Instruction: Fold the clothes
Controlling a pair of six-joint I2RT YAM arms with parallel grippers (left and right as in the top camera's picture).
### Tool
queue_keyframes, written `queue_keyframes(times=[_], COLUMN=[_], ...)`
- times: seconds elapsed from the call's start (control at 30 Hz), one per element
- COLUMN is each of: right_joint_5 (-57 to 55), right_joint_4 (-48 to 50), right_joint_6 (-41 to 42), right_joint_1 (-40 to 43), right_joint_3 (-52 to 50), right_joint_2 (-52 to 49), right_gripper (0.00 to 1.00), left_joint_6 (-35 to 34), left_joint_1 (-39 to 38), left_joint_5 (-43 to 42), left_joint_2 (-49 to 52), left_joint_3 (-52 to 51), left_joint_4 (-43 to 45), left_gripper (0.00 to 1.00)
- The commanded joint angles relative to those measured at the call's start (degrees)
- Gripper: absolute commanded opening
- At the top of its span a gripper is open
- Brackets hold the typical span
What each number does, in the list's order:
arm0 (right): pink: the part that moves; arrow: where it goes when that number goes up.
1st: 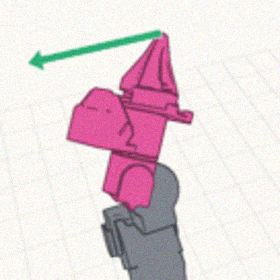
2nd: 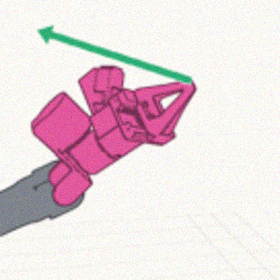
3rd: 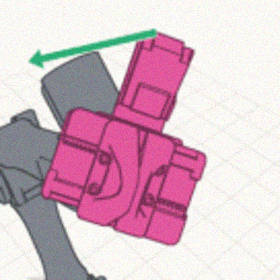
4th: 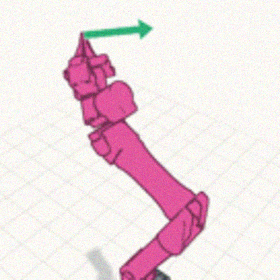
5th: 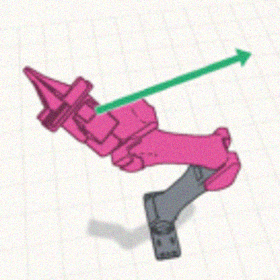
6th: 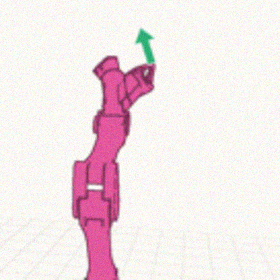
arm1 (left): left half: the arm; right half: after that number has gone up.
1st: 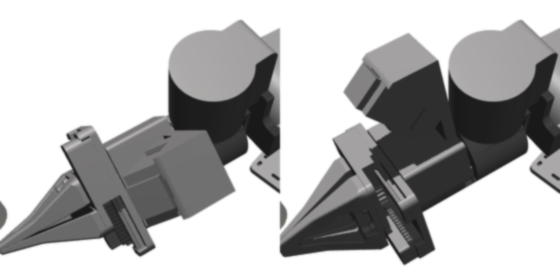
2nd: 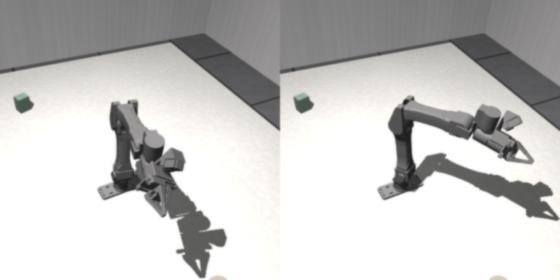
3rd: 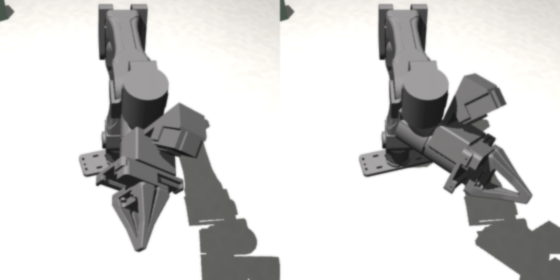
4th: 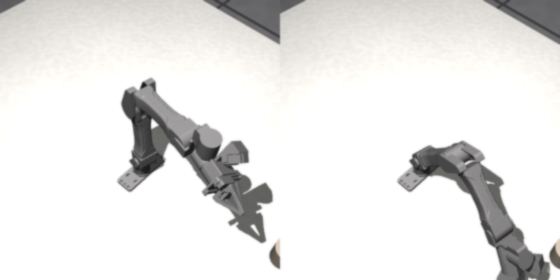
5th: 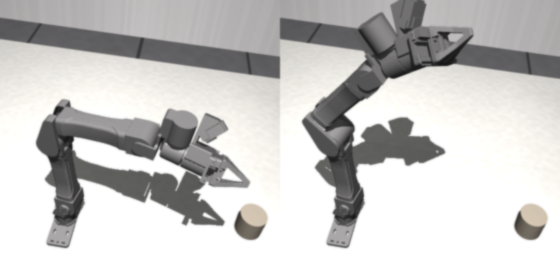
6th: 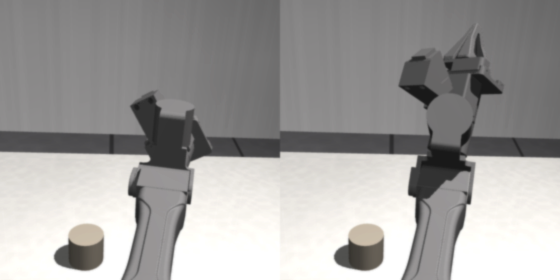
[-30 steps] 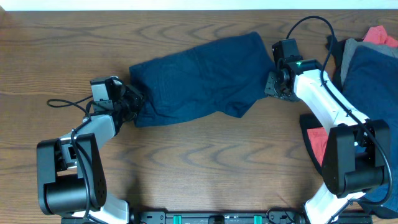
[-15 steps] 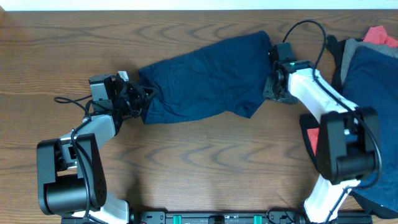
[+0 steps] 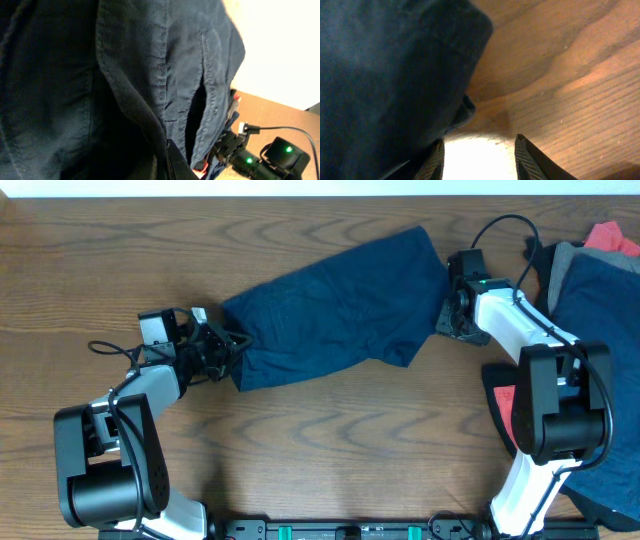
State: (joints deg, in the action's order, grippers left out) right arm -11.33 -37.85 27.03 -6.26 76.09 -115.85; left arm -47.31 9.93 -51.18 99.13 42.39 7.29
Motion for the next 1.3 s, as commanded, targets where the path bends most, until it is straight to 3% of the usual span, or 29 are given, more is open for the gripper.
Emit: queue_keyframes(times=[0.0,0.13,0.23,0.43,0.67,1.27], right_joint_5=[3.5,7.1,8.8,12.0,12.0,7.5], right_joint_4=[-0.3,-0.7,-0.6,1.4,1.1,-3.9], right_joint_6=[-2.1,-2.1,-2.0,-2.1,-2.1,-1.3], right_joint_1=[0.3,0.3,0.3,0.2,-0.5,0.3], right_joint_3=[0.9,2.2,3.7,5.2,4.6,4.7], right_joint_2=[0.4,2.0,3.1,3.2,0.9,1.0], right_gripper=[0.45,0.35,0.33,0.14,0.02,0.01], left_joint_6=[3.8,3.8,3.8,3.8,4.2,4.2], left_joint_1=[0.2,0.2,0.2,0.2,0.2,0.2], left_joint_5=[-2.0,-2.0,-2.0,-2.0,-2.0,-2.2], left_joint_2=[0.3,0.3,0.3,0.3,0.3,0.3], left_joint_3=[0.5,0.5,0.5,0.5,0.5,0.5], left_joint_4=[-0.9,-0.8,-0.8,-0.9,-1.1,-1.3], left_gripper=[0.06,0.06,0.06,0.06,0.05,0.06])
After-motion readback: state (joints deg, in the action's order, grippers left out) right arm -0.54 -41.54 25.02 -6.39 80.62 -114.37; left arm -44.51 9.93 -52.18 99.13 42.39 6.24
